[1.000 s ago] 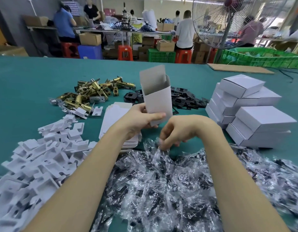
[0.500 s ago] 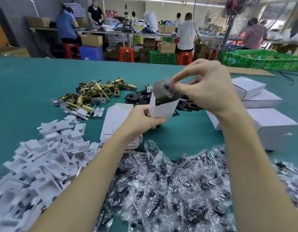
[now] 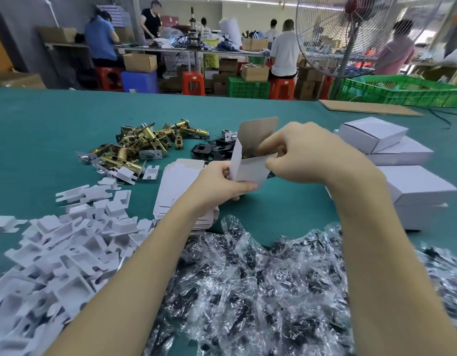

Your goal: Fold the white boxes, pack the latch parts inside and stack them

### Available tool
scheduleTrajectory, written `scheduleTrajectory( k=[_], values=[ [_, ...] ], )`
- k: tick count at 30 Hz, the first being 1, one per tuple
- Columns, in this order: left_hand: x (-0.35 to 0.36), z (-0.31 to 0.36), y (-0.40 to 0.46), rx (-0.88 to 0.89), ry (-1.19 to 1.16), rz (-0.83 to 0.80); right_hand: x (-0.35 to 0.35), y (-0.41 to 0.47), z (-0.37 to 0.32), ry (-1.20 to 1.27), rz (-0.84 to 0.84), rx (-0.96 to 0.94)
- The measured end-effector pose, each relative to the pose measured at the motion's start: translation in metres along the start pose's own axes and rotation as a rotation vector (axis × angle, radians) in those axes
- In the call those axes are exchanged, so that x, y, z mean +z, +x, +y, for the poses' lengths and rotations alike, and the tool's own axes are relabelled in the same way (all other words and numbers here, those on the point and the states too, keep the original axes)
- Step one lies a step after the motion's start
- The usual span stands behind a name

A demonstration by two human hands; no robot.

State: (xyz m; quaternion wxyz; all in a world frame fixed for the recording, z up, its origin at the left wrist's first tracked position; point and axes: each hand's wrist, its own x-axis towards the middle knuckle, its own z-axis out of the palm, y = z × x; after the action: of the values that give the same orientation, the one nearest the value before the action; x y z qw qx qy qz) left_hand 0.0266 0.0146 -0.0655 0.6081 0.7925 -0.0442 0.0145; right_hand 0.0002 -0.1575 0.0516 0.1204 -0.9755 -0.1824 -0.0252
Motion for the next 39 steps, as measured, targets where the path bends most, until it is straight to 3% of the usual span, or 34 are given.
scheduleTrajectory(
  k=[3, 6, 8, 10, 13, 15, 18, 20, 23, 29, 39],
  values=[
    [0.000, -0.001, -0.002, 0.008, 0.031, -0.022, 0.007, -0.001, 0.000, -0.032, -0.154, 0.006],
    [0.000, -0.001, -0.004, -0.007, 0.019, -0.027, 0.004, 0.000, 0.006, 0.020, -0.147, -0.029],
    [-0.001, 0.000, -0.002, -0.021, -0.025, -0.031, 0.001, 0.001, 0.014, 0.162, -0.028, -0.068],
    [-0.001, 0.001, -0.001, -0.028, -0.052, -0.048, -0.003, 0.002, 0.022, 0.380, 0.208, -0.106],
    [-0.001, 0.003, -0.003, -0.037, -0.068, -0.084, -0.003, 0.007, 0.031, 0.671, 0.482, -0.028],
    [0.001, 0.005, -0.005, -0.038, -0.091, -0.095, 0.005, 0.011, 0.035, 0.803, 0.374, 0.095],
    [0.004, 0.010, -0.007, -0.040, -0.097, -0.102, 0.027, 0.018, 0.043, 0.900, -0.028, 0.240],
    [0.005, 0.012, -0.010, -0.052, -0.090, -0.097, 0.043, 0.020, 0.047, 1.029, -0.219, 0.249],
    [0.005, 0.012, -0.010, -0.066, -0.068, -0.107, 0.060, 0.023, 0.052, 1.278, -0.359, 0.187],
    [0.005, 0.015, -0.012, -0.068, -0.019, -0.219, 0.068, 0.029, 0.049, 1.321, -0.292, 0.208],
    [0.002, 0.019, -0.010, -0.186, -0.260, -0.338, 0.068, 0.031, 0.046, 1.440, -0.277, 0.285]
  ],
)
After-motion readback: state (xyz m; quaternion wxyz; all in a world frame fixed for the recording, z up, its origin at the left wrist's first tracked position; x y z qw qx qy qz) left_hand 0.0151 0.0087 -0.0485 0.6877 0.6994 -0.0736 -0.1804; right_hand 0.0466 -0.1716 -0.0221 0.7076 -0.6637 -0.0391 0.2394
